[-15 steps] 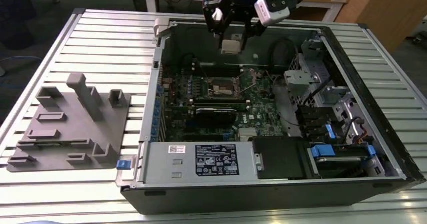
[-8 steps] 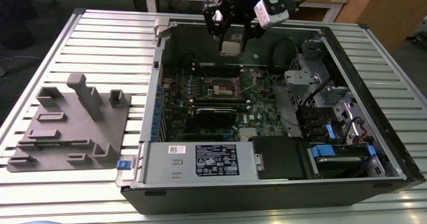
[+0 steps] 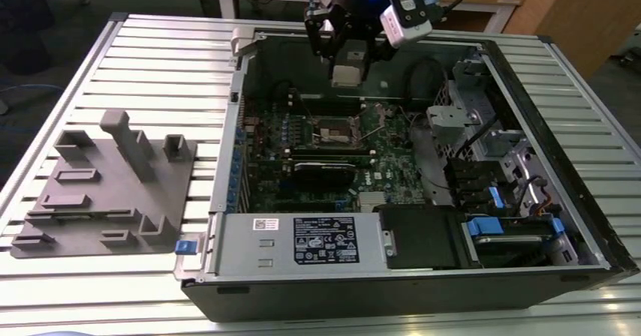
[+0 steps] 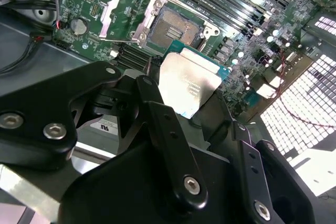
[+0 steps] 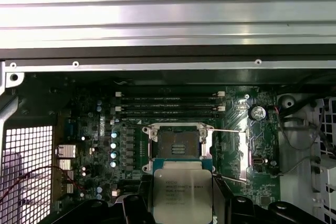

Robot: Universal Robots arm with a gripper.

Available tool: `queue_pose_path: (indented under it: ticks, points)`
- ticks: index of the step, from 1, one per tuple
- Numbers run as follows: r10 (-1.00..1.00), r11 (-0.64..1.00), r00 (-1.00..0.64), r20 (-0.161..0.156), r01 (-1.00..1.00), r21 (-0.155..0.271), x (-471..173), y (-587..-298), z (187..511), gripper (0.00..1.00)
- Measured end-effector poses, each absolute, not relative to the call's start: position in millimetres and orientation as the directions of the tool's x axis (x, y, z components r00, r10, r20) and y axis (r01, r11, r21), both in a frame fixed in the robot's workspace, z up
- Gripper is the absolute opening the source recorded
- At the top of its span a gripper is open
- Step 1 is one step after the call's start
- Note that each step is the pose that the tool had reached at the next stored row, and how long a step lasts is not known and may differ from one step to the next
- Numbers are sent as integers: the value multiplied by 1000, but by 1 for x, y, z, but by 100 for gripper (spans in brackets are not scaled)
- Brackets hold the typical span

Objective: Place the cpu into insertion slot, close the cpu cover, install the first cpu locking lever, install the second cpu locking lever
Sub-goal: 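Place the cpu into insertion slot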

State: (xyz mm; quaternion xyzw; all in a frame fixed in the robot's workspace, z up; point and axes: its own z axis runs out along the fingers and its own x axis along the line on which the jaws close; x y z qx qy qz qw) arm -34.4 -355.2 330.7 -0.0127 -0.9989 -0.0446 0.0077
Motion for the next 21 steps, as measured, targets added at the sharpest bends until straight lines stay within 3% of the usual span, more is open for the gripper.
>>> queue_pose_path:
  ticks: [21]
  points:
    - [25,996,-1000,16,26,89,-34,-355,327,54]
